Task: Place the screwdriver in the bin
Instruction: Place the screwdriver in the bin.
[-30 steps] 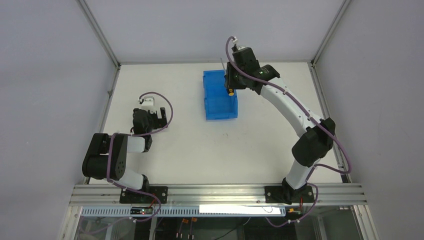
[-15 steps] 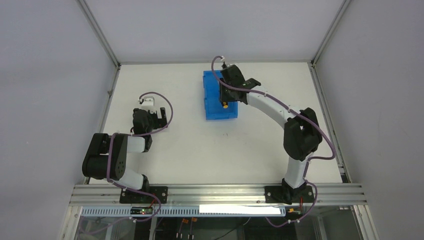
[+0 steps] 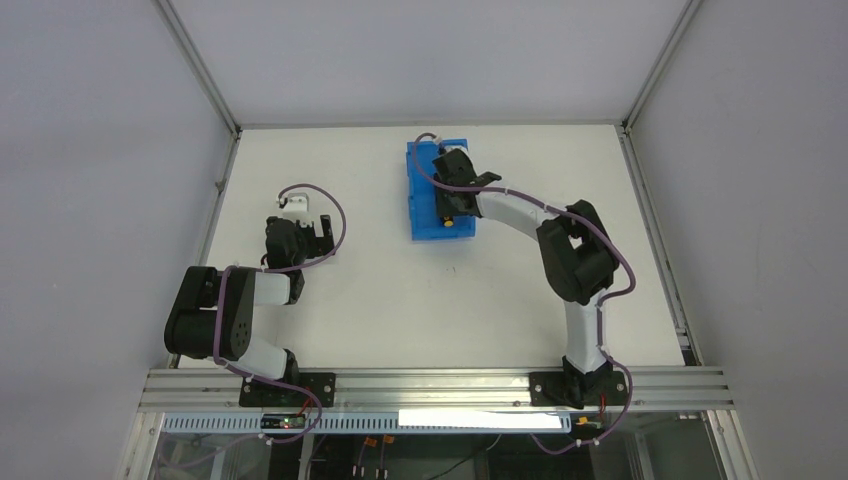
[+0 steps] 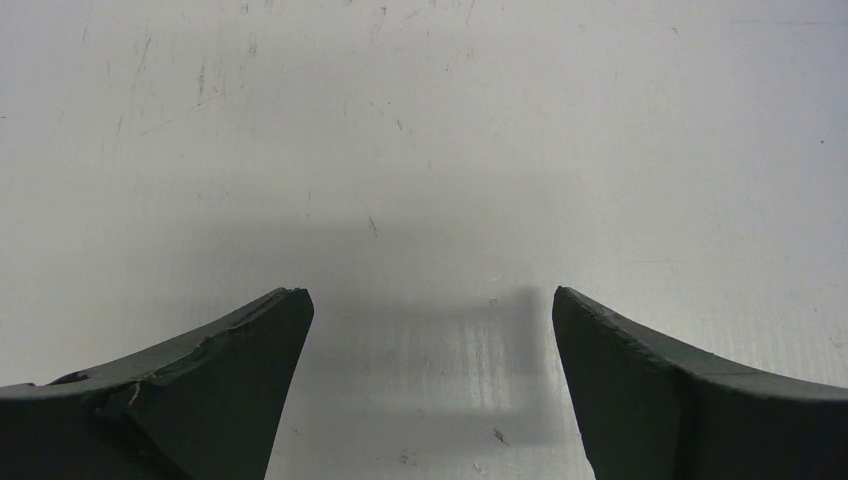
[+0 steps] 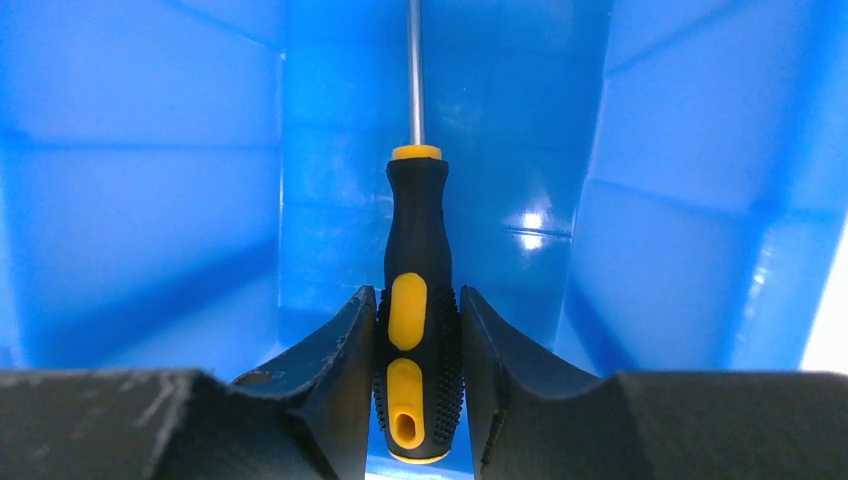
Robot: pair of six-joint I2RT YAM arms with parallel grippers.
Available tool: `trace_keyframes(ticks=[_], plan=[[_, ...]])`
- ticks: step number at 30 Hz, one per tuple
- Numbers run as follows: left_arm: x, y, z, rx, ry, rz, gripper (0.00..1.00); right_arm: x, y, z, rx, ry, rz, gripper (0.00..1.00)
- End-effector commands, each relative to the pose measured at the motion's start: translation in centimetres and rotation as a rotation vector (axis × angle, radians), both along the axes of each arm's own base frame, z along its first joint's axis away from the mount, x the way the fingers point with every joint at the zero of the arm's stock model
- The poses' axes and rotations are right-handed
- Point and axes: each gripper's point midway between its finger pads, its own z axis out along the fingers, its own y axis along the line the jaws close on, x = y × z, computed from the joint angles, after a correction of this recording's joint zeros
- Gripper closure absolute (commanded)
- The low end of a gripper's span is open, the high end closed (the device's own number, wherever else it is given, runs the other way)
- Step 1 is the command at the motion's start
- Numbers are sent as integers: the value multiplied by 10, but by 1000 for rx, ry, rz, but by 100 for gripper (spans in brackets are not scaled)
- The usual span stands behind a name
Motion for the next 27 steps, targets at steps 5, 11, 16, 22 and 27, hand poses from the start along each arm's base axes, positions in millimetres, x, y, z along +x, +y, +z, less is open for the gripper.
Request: trace_keyframes(ticks=[5,11,16,22,27], plan=[[9,2,16,-13,-53,2,0,20,15,4,-8,-69,10,83],[9,2,16,-14,-53,3,0,19,20,13,-25,-85,26,67],[9,2,16,-14,-52,3,0,19,18,29,-29,-111,20,60],[9,2,16,-14,-53,3,0,16,20,54,-20,-146,22,47],[9,2,16,-14,-53,2,0,14,22,77,-15,-178,21,41]])
